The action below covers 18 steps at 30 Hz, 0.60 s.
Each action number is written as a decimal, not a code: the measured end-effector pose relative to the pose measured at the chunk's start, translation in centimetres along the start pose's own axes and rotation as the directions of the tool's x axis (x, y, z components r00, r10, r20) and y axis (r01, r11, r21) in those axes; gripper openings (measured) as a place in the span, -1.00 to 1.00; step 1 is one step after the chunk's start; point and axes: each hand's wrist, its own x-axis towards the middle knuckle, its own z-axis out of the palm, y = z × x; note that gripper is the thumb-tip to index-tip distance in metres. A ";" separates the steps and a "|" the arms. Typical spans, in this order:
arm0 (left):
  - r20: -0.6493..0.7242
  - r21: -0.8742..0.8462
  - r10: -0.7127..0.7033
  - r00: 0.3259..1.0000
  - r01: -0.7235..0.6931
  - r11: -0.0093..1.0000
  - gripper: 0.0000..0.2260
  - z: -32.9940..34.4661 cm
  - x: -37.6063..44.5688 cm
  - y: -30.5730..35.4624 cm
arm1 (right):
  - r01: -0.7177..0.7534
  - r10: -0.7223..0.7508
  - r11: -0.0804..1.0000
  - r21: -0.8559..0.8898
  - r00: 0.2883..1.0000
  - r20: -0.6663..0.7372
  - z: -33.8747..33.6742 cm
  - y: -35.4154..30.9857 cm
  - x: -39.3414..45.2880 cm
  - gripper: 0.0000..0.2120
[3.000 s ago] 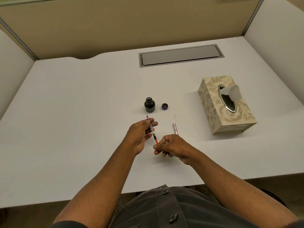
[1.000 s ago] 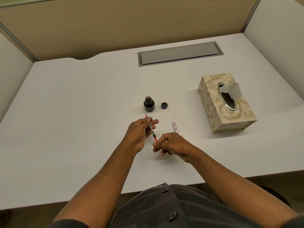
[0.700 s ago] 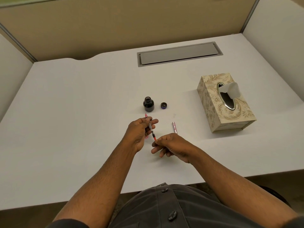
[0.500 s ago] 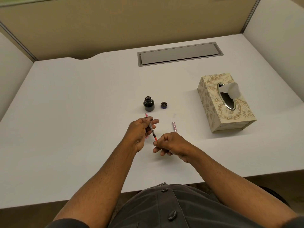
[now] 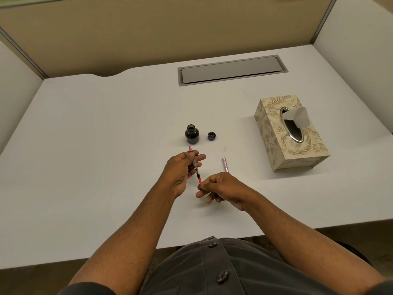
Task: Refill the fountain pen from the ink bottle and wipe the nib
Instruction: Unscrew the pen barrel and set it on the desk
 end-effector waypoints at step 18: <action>-0.005 0.007 0.008 1.000 -0.008 1.000 -0.82 0.1 0.1 0.3 | 0.009 -0.009 1.000 0.005 1.000 0.007 0.1 -0.3 0.2 -0.84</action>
